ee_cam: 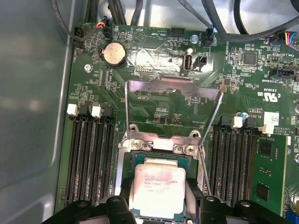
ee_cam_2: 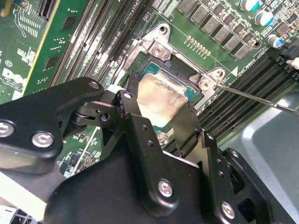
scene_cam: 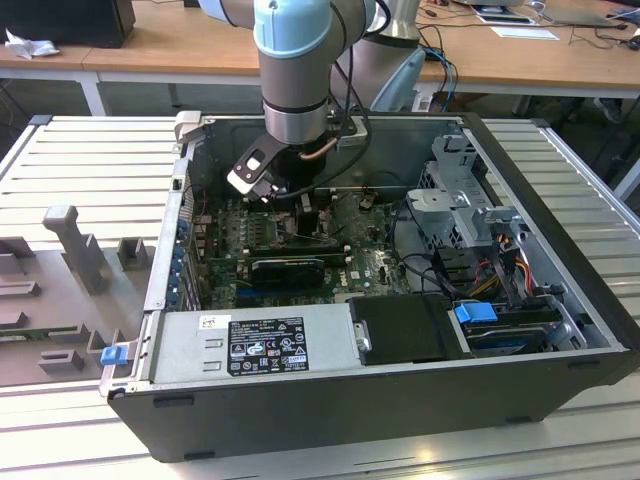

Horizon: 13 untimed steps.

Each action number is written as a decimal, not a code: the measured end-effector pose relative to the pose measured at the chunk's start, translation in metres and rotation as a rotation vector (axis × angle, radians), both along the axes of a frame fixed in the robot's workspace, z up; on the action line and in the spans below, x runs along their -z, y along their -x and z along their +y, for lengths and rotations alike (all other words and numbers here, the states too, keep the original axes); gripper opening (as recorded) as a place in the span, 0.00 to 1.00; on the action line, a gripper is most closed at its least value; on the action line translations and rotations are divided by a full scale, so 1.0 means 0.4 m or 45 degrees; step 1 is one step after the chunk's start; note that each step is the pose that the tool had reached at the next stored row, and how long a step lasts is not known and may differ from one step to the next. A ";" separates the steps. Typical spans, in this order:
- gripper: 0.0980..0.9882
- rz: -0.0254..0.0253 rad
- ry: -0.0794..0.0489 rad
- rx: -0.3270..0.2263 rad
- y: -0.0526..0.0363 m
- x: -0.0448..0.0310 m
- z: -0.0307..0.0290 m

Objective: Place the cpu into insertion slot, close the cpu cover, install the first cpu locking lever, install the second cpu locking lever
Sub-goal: 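Place the cpu into insertion slot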

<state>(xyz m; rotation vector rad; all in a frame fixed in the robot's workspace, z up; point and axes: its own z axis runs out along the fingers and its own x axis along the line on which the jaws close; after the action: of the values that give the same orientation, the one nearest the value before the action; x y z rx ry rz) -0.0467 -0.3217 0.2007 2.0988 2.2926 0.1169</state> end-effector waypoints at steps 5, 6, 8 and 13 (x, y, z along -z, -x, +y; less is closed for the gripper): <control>0.57 0.0002 -0.001 0.001 0.000 -0.006 0.003; 0.57 0.0002 0.005 0.001 0.000 -0.011 0.003; 0.56 0.0002 0.012 0.001 0.000 -0.017 0.003; 0.21 0.0002 0.026 0.001 0.000 -0.024 0.003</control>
<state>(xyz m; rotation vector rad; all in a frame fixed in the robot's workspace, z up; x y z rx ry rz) -0.0467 -0.3203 0.2104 2.0899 2.2832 0.0926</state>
